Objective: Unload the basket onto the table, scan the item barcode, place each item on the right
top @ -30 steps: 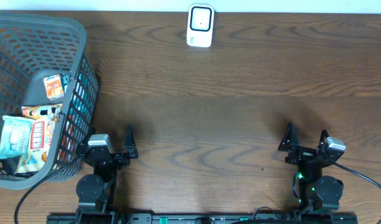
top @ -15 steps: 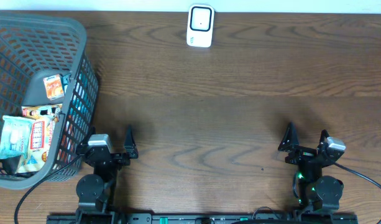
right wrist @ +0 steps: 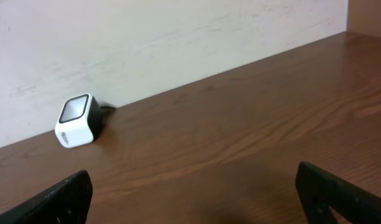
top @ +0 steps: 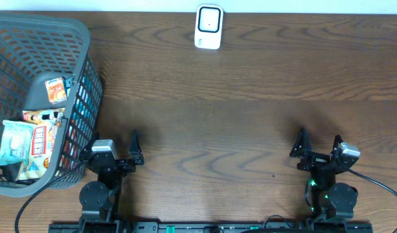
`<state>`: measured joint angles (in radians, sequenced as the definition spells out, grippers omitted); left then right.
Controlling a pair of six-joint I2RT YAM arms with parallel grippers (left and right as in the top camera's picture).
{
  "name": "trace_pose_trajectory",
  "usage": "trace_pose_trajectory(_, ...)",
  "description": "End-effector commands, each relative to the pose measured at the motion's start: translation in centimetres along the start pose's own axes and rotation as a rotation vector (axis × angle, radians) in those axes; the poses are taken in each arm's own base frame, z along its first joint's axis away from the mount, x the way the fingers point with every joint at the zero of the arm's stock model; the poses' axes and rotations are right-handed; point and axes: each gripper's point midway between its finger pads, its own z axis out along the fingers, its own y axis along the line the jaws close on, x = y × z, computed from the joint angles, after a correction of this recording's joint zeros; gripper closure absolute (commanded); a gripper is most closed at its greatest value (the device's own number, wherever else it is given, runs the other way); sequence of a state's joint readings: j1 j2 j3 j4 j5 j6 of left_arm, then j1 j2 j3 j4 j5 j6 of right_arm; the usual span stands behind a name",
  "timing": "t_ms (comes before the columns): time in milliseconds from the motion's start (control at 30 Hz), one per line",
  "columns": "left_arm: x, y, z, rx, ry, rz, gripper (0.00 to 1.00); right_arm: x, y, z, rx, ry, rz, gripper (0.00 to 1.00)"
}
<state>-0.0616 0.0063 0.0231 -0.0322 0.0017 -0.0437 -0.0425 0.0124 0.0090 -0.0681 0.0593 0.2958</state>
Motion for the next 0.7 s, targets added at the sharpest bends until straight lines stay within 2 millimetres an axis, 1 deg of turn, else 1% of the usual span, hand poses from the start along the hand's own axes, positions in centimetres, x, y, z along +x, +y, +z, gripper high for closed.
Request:
trace_pose_trajectory(0, 1.5, -0.6, 0.1, 0.041, 0.045, 0.017, 0.02, 0.1, 0.1, 0.0, -0.005, 0.001, 0.002, 0.01)
trace_pose_trajectory(133, 0.9, -4.7, -0.5, 0.281, 0.028, 0.016, 0.02, 0.1, 0.1, 0.0, -0.005, 0.001, 0.002, 0.01)
trace_pose_trajectory(267, 0.5, -6.2, -1.1, 0.370, 0.031, -0.013, 0.02, 0.1, 0.1, 0.0, -0.006, 0.001, 0.002, 0.01)
trace_pose_trajectory(367, -0.6, -7.5, -1.9, 0.451, 0.014, -0.009, 0.02, 0.1, 0.1, 0.0, -0.005, 0.001, 0.002, 0.01)
trace_pose_trajectory(533, -3.5, -8.1, -2.7, 0.477, -0.038, -0.003, 0.02, 0.1, 0.1, 0.0, -0.005, 0.001, 0.002, 0.01)
trace_pose_trajectory(667, -7.0, -8.3, -3.2, 0.466, -0.073, 0.003, 0.02, 0.1, 0.1, 0.0, -0.005, 0.001, 0.002, 0.01)
